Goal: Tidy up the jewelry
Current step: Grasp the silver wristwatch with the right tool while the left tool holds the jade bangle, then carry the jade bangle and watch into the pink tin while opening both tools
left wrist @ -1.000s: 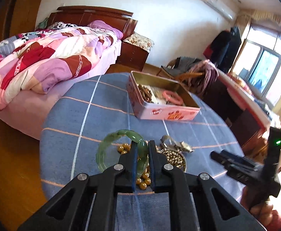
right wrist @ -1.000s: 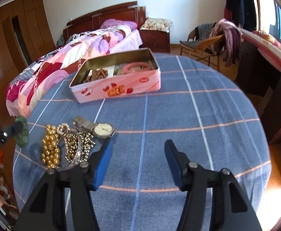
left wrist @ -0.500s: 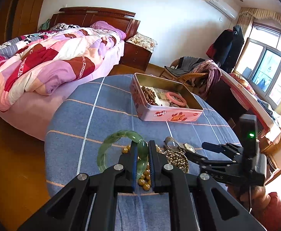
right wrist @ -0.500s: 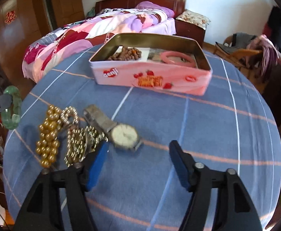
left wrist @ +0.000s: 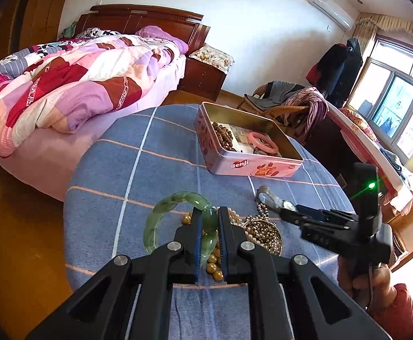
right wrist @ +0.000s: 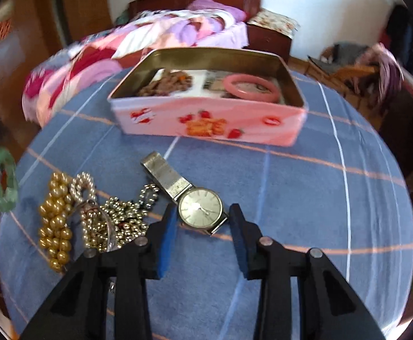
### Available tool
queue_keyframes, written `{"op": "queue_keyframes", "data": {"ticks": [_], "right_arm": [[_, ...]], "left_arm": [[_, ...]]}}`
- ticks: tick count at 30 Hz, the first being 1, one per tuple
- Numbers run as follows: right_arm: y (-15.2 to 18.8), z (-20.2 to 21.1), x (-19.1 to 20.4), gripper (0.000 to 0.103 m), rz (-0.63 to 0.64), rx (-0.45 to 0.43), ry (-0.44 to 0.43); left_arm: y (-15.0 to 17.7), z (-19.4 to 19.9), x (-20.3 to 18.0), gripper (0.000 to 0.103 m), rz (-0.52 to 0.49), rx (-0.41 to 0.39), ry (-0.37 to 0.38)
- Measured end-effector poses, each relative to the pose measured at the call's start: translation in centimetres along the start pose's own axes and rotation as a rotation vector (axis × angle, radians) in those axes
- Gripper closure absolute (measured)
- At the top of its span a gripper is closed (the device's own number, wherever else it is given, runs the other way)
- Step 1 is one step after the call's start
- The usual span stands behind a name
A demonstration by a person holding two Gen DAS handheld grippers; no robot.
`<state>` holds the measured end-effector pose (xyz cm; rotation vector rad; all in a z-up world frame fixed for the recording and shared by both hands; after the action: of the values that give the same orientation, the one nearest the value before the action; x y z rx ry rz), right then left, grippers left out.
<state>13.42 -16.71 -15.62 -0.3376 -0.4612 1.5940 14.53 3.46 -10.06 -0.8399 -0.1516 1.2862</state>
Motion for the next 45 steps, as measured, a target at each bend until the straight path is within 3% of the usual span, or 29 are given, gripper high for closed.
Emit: {"op": "queue_keyframes", "data": {"ticks": [4,9,17,30,45], "right_arm": [[0.4,1.5,-1.7,0.063,-0.119,-0.027,-0.048],[0.6,3.8,-2.3,0.063,-0.182,-0.085,-0.054],[-0.3,6.7,-2.4,0.063,-0.196,-0.178,-0.011],[-2.6,9.8,-2.5,0.063,-0.228,-0.293,-0.028],[-7.0,10.8,-3.1,0.063,-0.222,-0.387,-0.01]], "left_arm": [[0.1,-0.4,-0.2,0.093,0.003,0.009,0.007],[0.3,-0.6,-1.0,0.093,-0.006,0.014,0.018],[0.2,-0.6,-2.6,0.093,-0.036,0.009,0.031],[-0.8,-0.8,-5.7,0.093,-0.11,-0.009,0.055],[-6.0,-2.2,-7.2,0.093,-0.156,-0.074,0.075]]}}
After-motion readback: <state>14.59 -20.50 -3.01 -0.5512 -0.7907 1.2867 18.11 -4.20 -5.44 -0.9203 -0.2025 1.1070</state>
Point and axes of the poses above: each gripper's, at about its wrist camera, not at the fingertips, and z roughly against the way its jaws point, x to its left, y to its underside, the point moved 7 cm from there along -z, roughly the way its jaws point, and after that the axes turned 7 degrees about x, right-handed, at the moved point
